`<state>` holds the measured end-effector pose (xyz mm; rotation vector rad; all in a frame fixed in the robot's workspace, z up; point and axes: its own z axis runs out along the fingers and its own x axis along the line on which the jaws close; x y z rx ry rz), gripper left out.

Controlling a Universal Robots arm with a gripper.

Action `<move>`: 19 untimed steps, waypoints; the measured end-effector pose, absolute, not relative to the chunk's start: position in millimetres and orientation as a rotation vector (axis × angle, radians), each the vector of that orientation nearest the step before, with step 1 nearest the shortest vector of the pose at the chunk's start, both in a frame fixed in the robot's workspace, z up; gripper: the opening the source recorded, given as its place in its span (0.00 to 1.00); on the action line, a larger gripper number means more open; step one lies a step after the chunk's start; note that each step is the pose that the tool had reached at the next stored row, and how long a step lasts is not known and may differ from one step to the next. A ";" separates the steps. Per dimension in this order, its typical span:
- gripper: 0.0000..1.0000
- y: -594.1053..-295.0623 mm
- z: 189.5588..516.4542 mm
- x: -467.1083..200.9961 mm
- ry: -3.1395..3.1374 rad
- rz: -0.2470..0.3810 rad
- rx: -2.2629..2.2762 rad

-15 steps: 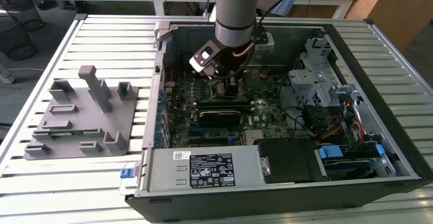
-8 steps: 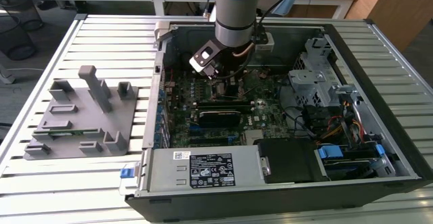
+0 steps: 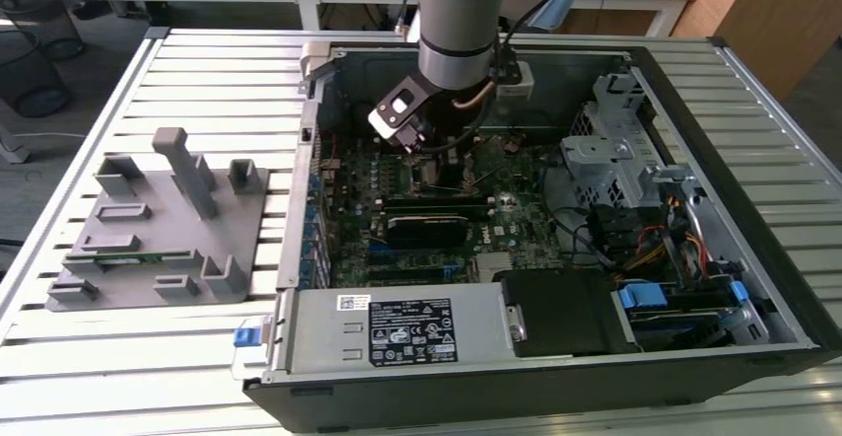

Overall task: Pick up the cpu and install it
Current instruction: 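Place the cpu into insertion slot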

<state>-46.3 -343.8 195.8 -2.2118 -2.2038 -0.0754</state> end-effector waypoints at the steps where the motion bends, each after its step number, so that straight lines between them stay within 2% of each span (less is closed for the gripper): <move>1: 0.62 -343.8 196.9 -46.3 -2.204 -0.075 -2.212; 10: 0.60 -343.8 205.3 -46.3 -2.203 -0.075 -2.212; 12: 0.47 -343.8 206.4 -46.3 -2.203 -0.075 -2.212; 13: 0.47 -343.7 206.8 -46.3 -2.203 -0.075 -2.213; 15: 0.36 -343.7 207.4 -46.3 -2.203 -0.075 -2.213; 16: 0.36 -343.7 207.7 -46.3 -2.203 -0.076 -2.213; 18: 0.24 -343.8 208.5 -46.3 -2.203 -0.075 -2.213; 19: 0.24 -343.8 208.9 -46.3 -2.203 -0.075 -2.213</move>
